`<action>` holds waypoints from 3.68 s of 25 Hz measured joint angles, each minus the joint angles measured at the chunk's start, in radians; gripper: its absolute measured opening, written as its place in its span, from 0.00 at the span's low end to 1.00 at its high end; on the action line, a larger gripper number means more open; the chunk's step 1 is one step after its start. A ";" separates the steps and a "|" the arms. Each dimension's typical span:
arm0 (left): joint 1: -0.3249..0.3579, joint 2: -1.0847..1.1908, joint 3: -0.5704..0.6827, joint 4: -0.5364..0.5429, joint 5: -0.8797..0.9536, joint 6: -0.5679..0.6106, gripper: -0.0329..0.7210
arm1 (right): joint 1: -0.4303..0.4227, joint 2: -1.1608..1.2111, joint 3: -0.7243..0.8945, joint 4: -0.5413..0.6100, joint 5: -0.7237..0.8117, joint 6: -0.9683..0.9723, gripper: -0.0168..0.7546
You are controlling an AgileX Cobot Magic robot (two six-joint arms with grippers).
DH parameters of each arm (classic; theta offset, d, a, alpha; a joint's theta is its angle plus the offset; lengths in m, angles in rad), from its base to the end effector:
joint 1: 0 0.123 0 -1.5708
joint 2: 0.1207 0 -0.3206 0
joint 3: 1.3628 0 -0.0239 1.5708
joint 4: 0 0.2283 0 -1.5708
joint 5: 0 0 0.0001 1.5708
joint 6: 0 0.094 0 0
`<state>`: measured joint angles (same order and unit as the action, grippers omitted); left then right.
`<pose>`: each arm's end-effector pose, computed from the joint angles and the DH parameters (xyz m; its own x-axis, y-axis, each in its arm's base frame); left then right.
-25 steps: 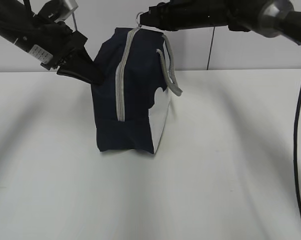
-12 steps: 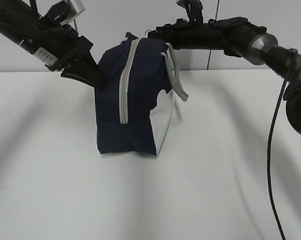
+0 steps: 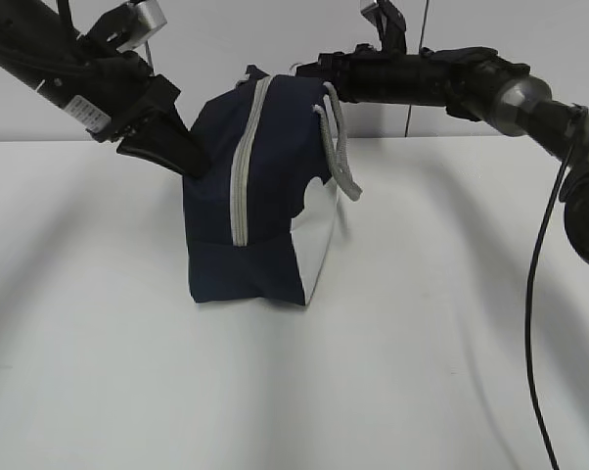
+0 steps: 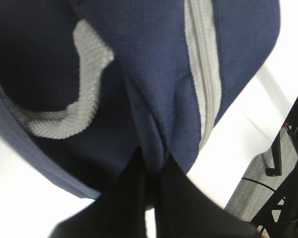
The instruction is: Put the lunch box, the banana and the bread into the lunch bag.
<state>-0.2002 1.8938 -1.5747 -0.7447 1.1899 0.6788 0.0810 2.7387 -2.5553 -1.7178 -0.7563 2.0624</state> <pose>0.3650 -0.1344 0.3129 -0.7801 0.4293 -0.4552 0.6211 0.6193 -0.4803 0.5975 0.1125 0.1982 -0.4266 0.1766 -0.8870 -0.6214 0.6553 0.4294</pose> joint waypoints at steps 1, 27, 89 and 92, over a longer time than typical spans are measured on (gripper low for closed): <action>0.000 0.000 0.000 -0.001 0.002 0.000 0.05 | 0.000 0.001 0.000 0.016 -0.020 0.000 0.00; 0.004 -0.018 -0.149 -0.025 -0.319 -0.228 0.75 | -0.007 0.003 -0.003 0.107 -0.265 0.014 0.00; -0.083 0.299 -0.511 0.086 -0.397 -0.299 0.52 | -0.005 0.003 -0.005 0.069 -0.153 0.015 0.00; -0.083 0.301 -0.512 0.086 -0.398 -0.299 0.45 | -0.005 0.003 -0.005 0.069 -0.153 0.015 0.00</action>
<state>-0.2834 2.1944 -2.0865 -0.6586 0.7917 0.3800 0.0759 2.7420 -2.5600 -1.6484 -0.9098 2.0779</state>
